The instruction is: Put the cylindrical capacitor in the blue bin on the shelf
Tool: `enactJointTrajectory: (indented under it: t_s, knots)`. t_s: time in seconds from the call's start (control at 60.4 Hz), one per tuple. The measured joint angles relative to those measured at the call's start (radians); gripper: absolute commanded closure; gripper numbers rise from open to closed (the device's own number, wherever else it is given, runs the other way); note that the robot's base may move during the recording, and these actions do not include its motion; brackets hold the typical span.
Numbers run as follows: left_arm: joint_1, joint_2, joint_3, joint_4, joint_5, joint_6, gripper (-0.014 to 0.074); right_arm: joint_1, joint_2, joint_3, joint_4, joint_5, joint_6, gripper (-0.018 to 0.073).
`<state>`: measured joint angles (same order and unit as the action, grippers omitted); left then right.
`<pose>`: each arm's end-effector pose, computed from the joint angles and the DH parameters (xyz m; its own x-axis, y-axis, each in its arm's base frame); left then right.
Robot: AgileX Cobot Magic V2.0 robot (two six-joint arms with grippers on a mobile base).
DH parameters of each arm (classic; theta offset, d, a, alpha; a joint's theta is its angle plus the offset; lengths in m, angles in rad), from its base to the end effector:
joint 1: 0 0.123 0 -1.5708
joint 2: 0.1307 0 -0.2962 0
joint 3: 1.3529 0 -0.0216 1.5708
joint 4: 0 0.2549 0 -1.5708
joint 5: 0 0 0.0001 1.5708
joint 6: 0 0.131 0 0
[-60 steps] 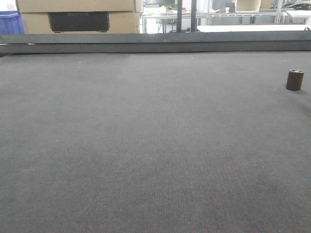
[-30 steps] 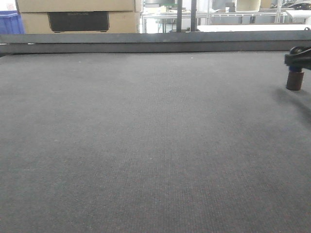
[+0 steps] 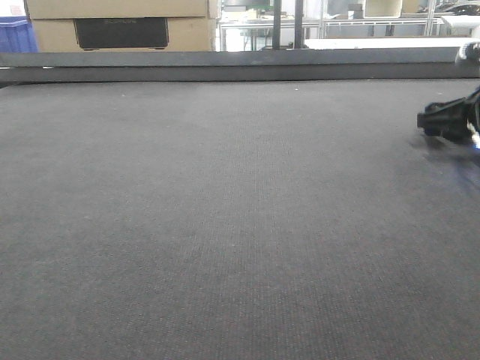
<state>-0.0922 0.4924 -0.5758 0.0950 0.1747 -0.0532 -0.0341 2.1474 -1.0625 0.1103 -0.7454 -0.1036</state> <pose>0.1376 -0.0105 0.3599 -0.0003 0.0405 -0.9992 0.0757 0.9963 0.0404 0.4746 -0.0260 0.1126 -0.2547 -0.0137 -0.9669 0.1005 0.9941 -0.0405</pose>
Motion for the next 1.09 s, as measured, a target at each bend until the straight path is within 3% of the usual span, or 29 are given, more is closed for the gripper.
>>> enactJointTrajectory:
  t_s: [0.132, 0.282, 0.431, 0.596, 0.828, 1.093]
  knots:
    - [0.0, 0.0, 0.0, 0.0, 0.0, 0.0, 0.0088, 0.0, 0.009, -0.002, 0.002, 0.01, 0.0, 0.0506]
    - [0.0, 0.0, 0.0, -0.004, 0.0, 0.0, 0.0088, 0.0, 0.001, -0.002, 0.003, 0.014, 0.0, 0.0645]
    - [0.008, 0.019, 0.026, -0.014, -0.007, 0.0, 0.0088, 0.0, -0.056, -0.002, 0.005, 0.024, 0.0, 0.0658]
    - [0.085, 0.101, 0.132, -0.074, -0.072, 0.0, 0.0088, 0.0, -0.192, 0.002, -0.001, 0.087, 0.0, 0.0658]
    - [0.236, 0.311, 0.243, -0.11, -0.329, 0.0, 0.0088, 0.0, -0.396, 0.005, -0.003, 0.296, 0.0, 0.0658]
    - [0.238, 0.676, 0.227, -0.113, -0.677, 0.0, 0.0004, 0.0, -0.547, 0.005, -0.004, 0.398, 0.0, 0.0658]
